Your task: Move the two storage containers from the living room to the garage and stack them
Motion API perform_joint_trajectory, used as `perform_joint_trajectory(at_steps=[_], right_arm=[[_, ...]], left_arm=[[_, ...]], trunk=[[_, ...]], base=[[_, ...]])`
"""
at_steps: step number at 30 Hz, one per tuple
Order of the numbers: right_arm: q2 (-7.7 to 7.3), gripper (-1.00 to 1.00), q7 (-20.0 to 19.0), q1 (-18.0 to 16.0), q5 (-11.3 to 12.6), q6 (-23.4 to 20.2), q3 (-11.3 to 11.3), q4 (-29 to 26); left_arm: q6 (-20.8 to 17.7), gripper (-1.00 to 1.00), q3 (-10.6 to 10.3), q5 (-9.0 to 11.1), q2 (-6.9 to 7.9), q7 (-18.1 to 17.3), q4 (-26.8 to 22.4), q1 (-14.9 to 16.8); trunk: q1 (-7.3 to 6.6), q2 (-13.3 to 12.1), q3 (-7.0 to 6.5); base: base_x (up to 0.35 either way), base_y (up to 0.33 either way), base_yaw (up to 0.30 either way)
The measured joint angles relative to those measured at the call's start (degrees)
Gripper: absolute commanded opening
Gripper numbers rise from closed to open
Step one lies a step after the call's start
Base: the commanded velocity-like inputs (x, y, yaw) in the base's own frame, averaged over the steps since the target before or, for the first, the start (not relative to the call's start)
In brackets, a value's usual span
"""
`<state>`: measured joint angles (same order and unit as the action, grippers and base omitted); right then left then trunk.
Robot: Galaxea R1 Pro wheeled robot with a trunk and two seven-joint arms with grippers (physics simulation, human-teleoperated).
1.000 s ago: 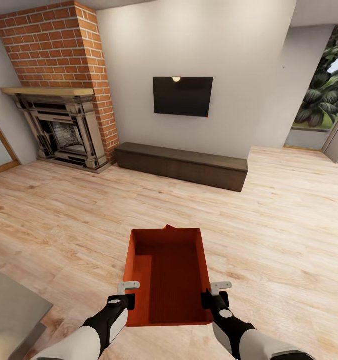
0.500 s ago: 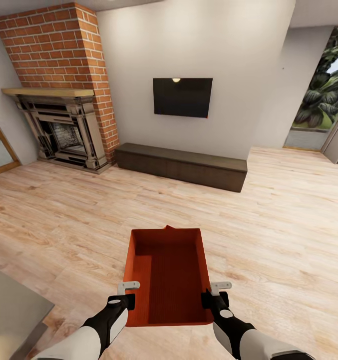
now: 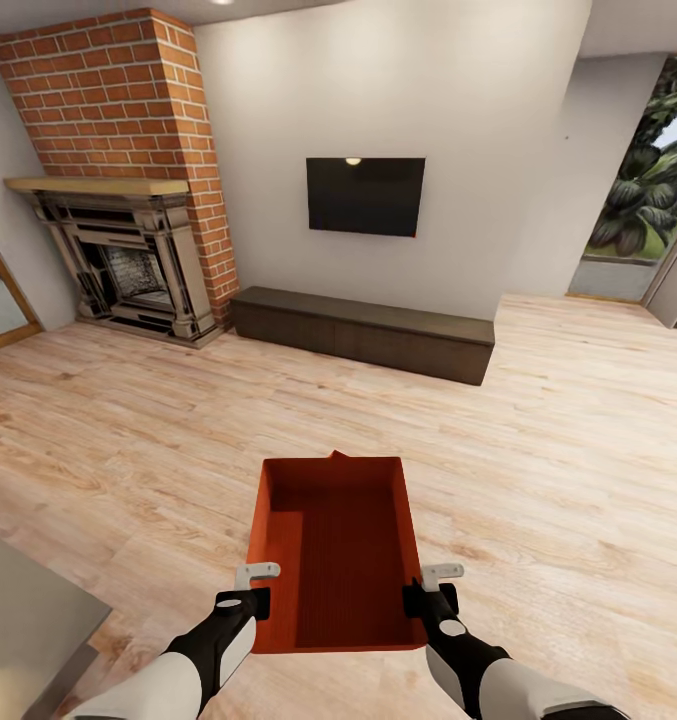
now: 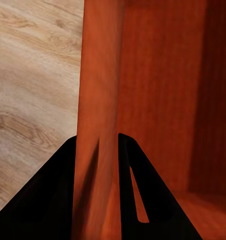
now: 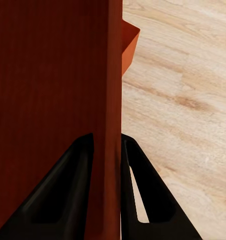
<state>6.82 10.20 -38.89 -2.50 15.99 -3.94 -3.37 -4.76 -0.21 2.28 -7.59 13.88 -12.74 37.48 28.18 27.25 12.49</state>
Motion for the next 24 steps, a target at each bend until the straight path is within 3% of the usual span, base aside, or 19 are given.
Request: perform_joint_trajectory(at_steps=[11,24], right_arm=[[0.04,-1.0,0.12,0.01,0.02,0.13,-0.01,0.05],[0.04,-1.0,0.12,0.01,0.0,0.14,0.01,0.05]], left_arm=[[0.01,-1.0,-0.03,-0.07,0.02,-0.01,-0.03,0.01],[0.01,-1.0,-0.04,-0.06,0.02,-0.02,-0.04,0.0]], trunk=[[-2.42,-4.43,-1.99],[-2.43,-4.45,-1.99]], base=[[0.0,0.0,0.0],[0.0,0.0,0.0]])
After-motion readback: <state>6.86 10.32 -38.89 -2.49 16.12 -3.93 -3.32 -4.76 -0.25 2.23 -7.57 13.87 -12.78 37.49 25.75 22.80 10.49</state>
